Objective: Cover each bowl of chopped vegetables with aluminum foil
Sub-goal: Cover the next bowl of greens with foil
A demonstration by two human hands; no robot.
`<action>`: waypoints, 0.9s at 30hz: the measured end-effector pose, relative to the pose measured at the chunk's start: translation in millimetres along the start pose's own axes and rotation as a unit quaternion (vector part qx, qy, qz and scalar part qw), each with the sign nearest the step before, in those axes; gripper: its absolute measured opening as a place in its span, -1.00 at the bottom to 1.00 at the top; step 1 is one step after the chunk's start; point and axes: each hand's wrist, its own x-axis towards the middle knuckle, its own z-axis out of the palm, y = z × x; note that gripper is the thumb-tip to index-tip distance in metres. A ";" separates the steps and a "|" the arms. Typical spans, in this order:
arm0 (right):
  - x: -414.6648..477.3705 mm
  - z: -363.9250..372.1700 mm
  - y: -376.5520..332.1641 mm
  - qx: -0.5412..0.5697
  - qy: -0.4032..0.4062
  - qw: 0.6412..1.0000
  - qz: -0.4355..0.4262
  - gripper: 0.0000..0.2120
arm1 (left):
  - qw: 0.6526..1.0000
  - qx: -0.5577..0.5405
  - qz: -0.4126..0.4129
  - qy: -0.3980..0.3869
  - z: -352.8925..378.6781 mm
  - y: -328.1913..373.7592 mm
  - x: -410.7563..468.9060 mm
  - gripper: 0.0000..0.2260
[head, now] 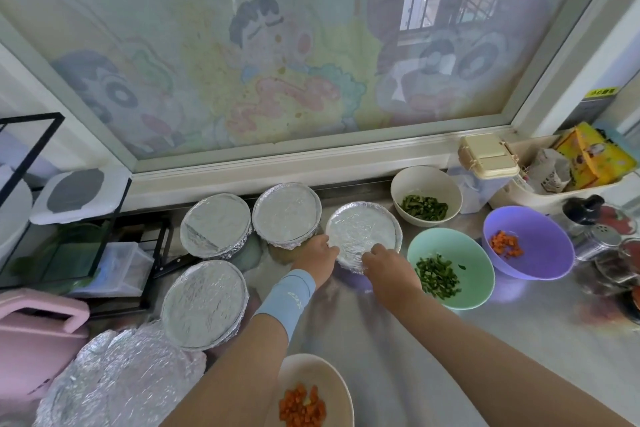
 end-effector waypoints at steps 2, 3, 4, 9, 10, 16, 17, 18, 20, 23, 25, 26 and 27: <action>6.8 -6.0 0.3 -0.002 -0.001 1.000 0.010 -0.80 | 1.000 0.002 0.000 0.004 0.9 1.8 8.0 -0.54; 10.9 -8.6 0.7 -0.003 -0.002 1.000 0.014 -0.79 | 1.000 0.010 0.004 0.006 2.2 2.5 12.0 -0.54; 15.0 -11.3 1.3 0.000 -0.003 1.000 0.018 -0.79 | 1.000 0.025 0.010 0.008 2.3 4.4 14.6 -0.54; 34.2 -15.8 7.9 0.016 -0.008 0.999 0.034 -0.74 | 0.998 0.054 0.023 0.008 0.3 13.5 36.1 -0.57; 38.2 -15.4 9.6 0.017 -0.007 0.999 0.037 -0.73 | 0.998 0.056 0.024 0.007 0.0 15.6 40.1 -0.57; 59.8 -16.8 17.6 0.006 -0.009 0.999 0.032 -0.68 | 0.998 0.047 0.031 0.000 -2.7 22.7 52.6 -0.55; 60.9 -16.5 18.0 0.002 -0.007 0.999 0.031 -0.68 | 0.999 0.042 0.030 0.003 -4.0 23.1 52.8 -0.55; 61.0 -16.1 17.9 -0.001 -0.003 0.999 0.032 -0.67 | 0.999 0.033 0.028 0.008 -5.8 23.2 51.1 -0.55; 58.3 -16.3 16.3 -0.014 0.013 0.999 0.036 -0.68 | 0.999 0.008 0.026 0.017 -10.9 22.2 43.1 -0.57; 45.8 -21.8 5.7 -0.012 0.050 0.998 0.027 -0.75 | 0.999 -0.014 0.036 0.032 -15.2 15.7 26.7 -0.84; 32.7 -24.0 -7.9 0.032 0.064 0.997 -0.001 -0.78 | 0.998 0.032 0.052 0.029 -19.1 9.1 10.2 -0.88; 24.7 -23.9 -16.9 0.064 0.051 0.996 -0.018 -0.76 | 0.997 0.060 0.051 0.019 -21.4 3.0 0.3 -0.84; 16.3 -22.3 -26.7 0.091 0.015 0.995 -0.031 -0.74 | 0.995 0.084 0.047 0.004 -23.7 -4.8 -9.8 -0.82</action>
